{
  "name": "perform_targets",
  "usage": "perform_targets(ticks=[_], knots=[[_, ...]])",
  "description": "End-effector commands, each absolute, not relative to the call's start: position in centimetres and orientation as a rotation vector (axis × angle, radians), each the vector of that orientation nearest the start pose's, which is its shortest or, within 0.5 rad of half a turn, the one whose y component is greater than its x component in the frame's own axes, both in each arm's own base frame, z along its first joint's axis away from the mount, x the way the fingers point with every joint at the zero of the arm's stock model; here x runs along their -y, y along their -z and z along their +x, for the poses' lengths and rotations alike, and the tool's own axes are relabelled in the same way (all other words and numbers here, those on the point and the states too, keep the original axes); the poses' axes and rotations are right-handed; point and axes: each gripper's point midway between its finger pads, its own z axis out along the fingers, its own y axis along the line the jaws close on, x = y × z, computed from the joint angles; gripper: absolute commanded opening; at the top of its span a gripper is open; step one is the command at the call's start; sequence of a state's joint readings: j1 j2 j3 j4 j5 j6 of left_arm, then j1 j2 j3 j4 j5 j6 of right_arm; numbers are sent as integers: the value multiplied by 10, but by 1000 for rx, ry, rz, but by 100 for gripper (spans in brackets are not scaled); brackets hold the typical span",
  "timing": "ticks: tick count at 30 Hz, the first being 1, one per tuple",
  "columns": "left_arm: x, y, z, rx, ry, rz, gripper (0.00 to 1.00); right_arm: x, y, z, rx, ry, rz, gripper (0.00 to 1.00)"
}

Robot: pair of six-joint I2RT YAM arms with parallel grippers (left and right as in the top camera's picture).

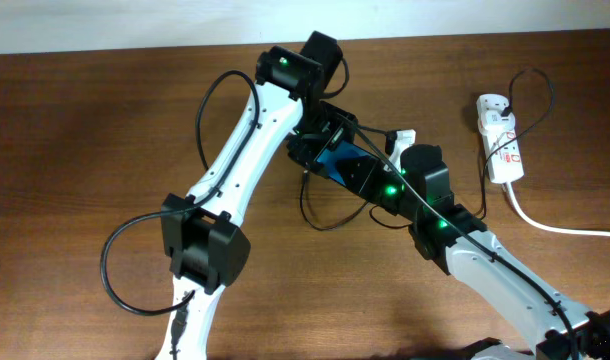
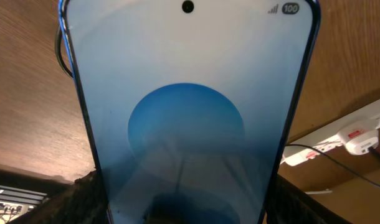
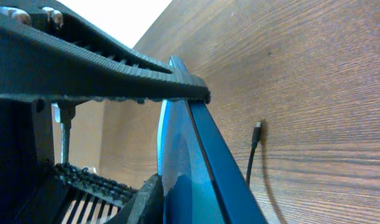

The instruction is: Plug charger to phone and switch on socket

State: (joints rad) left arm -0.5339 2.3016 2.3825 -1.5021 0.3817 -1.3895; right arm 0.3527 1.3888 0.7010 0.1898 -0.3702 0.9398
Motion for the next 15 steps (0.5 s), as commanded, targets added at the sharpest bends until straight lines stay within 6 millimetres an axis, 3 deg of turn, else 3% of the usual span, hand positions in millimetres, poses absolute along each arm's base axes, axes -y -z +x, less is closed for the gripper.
perform_targets(ticks=[1,4,7,10,15], knots=[[305,-173,367,-3043,639,-1311,0,-201,-156,363,-2198,-1125,396,23],[305,-173,367,-3043,639,-1311,0,-201,-156,363,-2198,-1125,396,18],[305,-173,367,-3043,639,-1311,0,-201,-156,363,-2199,-1125,396,4],[305,-173,367,-3043,639,-1310,1,-202,-156,362,-2201,-1136,390,4],[303,-172,370,-3044,631,-1263,27,-185,-157,369,-2192,-1145,428,4]])
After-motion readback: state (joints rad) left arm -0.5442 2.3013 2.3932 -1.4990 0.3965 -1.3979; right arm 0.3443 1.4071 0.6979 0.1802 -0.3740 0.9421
